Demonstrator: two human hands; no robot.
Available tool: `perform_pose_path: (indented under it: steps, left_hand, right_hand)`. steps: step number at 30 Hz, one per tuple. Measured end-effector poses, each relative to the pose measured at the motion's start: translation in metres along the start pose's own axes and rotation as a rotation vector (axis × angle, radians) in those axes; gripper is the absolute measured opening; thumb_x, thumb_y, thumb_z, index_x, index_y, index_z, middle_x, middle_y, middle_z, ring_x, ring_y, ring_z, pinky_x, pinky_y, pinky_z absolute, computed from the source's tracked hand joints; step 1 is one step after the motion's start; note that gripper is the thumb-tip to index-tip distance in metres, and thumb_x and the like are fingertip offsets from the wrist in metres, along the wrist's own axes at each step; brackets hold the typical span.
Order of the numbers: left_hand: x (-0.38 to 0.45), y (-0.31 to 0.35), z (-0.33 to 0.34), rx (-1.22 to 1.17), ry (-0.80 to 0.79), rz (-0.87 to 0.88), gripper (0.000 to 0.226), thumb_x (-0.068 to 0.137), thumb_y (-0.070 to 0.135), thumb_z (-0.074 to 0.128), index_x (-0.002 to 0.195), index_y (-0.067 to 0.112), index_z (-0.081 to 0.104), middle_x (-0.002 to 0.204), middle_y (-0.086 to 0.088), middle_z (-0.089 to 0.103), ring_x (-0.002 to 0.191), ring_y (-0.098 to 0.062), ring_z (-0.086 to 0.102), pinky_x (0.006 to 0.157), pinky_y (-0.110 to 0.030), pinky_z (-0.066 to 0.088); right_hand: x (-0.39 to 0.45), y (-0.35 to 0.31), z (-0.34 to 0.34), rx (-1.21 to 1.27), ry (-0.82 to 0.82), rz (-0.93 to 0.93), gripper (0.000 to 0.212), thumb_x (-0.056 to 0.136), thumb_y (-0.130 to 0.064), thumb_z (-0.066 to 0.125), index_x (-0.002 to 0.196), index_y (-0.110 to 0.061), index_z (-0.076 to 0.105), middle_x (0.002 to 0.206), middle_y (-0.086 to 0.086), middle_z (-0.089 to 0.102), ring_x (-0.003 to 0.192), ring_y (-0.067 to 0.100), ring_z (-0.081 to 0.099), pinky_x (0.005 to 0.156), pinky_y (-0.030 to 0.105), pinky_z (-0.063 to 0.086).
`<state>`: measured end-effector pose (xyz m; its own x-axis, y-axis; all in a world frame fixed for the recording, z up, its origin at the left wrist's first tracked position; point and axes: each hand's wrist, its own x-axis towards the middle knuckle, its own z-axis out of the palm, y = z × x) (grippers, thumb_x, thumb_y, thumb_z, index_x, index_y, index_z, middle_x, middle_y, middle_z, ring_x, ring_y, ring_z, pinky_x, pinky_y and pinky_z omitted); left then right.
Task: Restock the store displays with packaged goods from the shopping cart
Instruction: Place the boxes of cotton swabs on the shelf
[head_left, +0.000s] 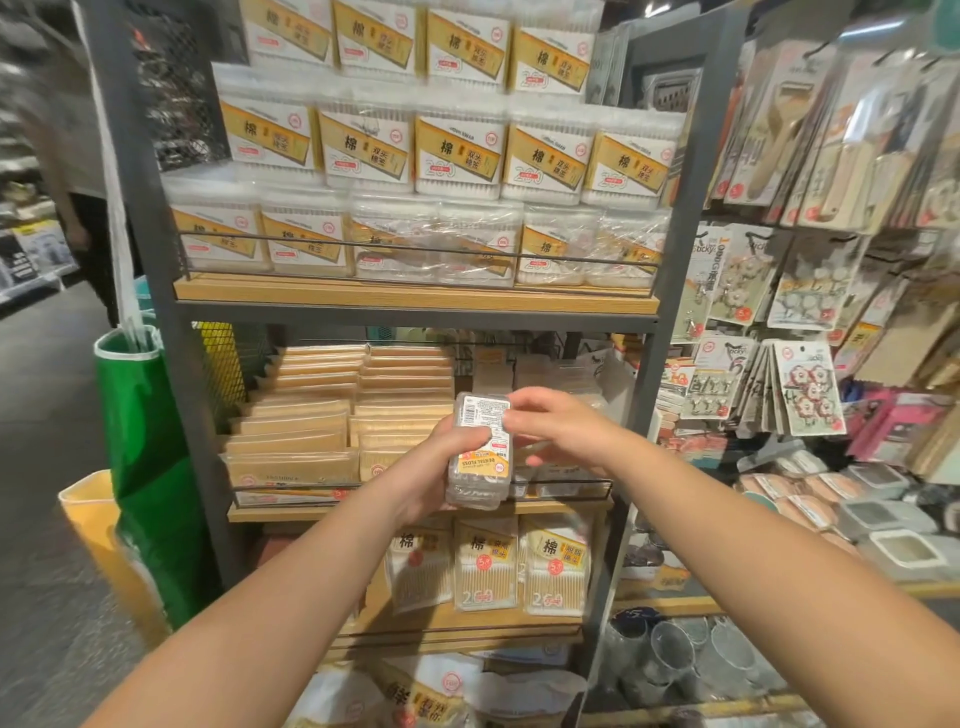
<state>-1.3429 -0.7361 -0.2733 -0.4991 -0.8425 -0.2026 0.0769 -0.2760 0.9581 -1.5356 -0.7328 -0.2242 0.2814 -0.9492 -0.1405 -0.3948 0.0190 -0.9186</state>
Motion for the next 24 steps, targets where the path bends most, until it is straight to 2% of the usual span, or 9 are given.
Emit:
perform_pose_path:
  steps: [3,5,7,8,12,17,19,22,24]
  left_hand:
    - [-0.003,0.002,0.008,0.030,0.030,0.003,0.080,0.073,0.060,0.073,0.141,0.033,0.042,0.124,-0.006,0.067,0.102,-0.023,0.071,0.073,-0.040,0.059]
    - [-0.006,0.005,0.014,0.015,0.055,-0.017,0.067,0.084,0.071,0.053,0.136,0.029,0.048,0.116,-0.004,0.072,0.096,-0.020,0.073,0.068,-0.036,0.059]
    - [-0.005,0.006,0.018,-0.021,0.061,-0.053,0.060,0.093,0.069,0.025,0.121,0.029,0.059,0.098,0.000,0.077,0.086,-0.016,0.075,0.066,-0.033,0.060]
    - [-0.003,0.006,0.018,-0.036,0.062,-0.066,0.060,0.097,0.066,0.018,0.117,0.029,0.061,0.093,0.001,0.078,0.083,-0.016,0.075,0.065,-0.033,0.060]
    - [-0.002,0.005,0.024,-0.026,0.073,-0.078,0.053,0.101,0.059,0.025,0.125,0.027,0.060,0.099,-0.001,0.077,0.087,-0.018,0.075,0.065,-0.032,0.060]
    - [0.001,0.006,0.026,-0.020,0.096,-0.038,0.039,0.103,0.047,0.038,0.137,0.029,0.047,0.119,-0.004,0.071,0.098,-0.022,0.072,0.067,-0.037,0.060]
    - [0.002,0.006,0.025,-0.014,0.103,-0.024,0.035,0.104,0.044,0.039,0.135,0.029,0.045,0.118,-0.004,0.070,0.099,-0.023,0.071,0.071,-0.039,0.058]
    - [0.008,0.005,0.023,0.012,0.109,-0.008,0.037,0.103,0.044,0.043,0.136,0.028,0.043,0.119,-0.005,0.069,0.105,-0.024,0.068,0.079,-0.041,0.056]
    - [0.012,0.004,0.024,0.018,0.100,-0.003,0.036,0.103,0.043,0.042,0.134,0.025,0.046,0.117,-0.004,0.070,0.102,-0.022,0.069,0.075,-0.037,0.056]
  right_hand:
    - [-0.003,0.001,0.002,0.047,-0.002,0.020,0.014,0.094,-0.027,0.065,0.108,-0.025,0.061,0.104,-0.004,0.072,0.091,0.009,0.071,0.081,0.030,0.058]
    - [-0.006,0.004,0.001,0.091,-0.004,0.035,0.013,0.095,-0.023,0.065,0.107,-0.023,0.061,0.101,-0.003,0.074,0.094,0.013,0.072,0.087,0.036,0.059]
    - [-0.008,0.006,0.000,0.107,0.004,0.042,0.015,0.094,-0.020,0.065,0.108,-0.022,0.061,0.101,-0.001,0.075,0.097,0.018,0.072,0.089,0.039,0.058]
    - [-0.010,0.007,-0.001,0.110,0.009,0.050,0.015,0.094,-0.018,0.065,0.108,-0.021,0.060,0.101,0.000,0.074,0.097,0.019,0.072,0.089,0.039,0.058]
    - [-0.016,0.007,-0.006,0.160,0.042,0.084,0.018,0.093,-0.013,0.065,0.109,-0.015,0.058,0.104,0.006,0.074,0.097,0.022,0.072,0.094,0.044,0.056]
    - [-0.021,0.010,-0.015,0.302,0.094,0.124,0.039,0.092,-0.012,0.065,0.127,-0.003,0.051,0.111,0.015,0.073,0.104,0.032,0.070,0.098,0.053,0.052]
    - [-0.025,0.013,-0.020,0.411,0.128,0.120,0.031,0.096,-0.011,0.060,0.125,-0.007,0.049,0.108,0.017,0.073,0.101,0.035,0.070,0.092,0.054,0.055]
    - [-0.034,0.020,-0.030,0.541,0.150,0.115,0.023,0.102,-0.019,0.049,0.126,-0.018,0.049,0.105,0.013,0.073,0.090,0.030,0.073,0.073,0.047,0.062]
    - [-0.039,0.028,-0.033,0.536,0.199,0.176,0.028,0.104,-0.030,0.046,0.131,-0.026,0.049,0.101,0.007,0.074,0.083,0.026,0.074,0.064,0.041,0.062]
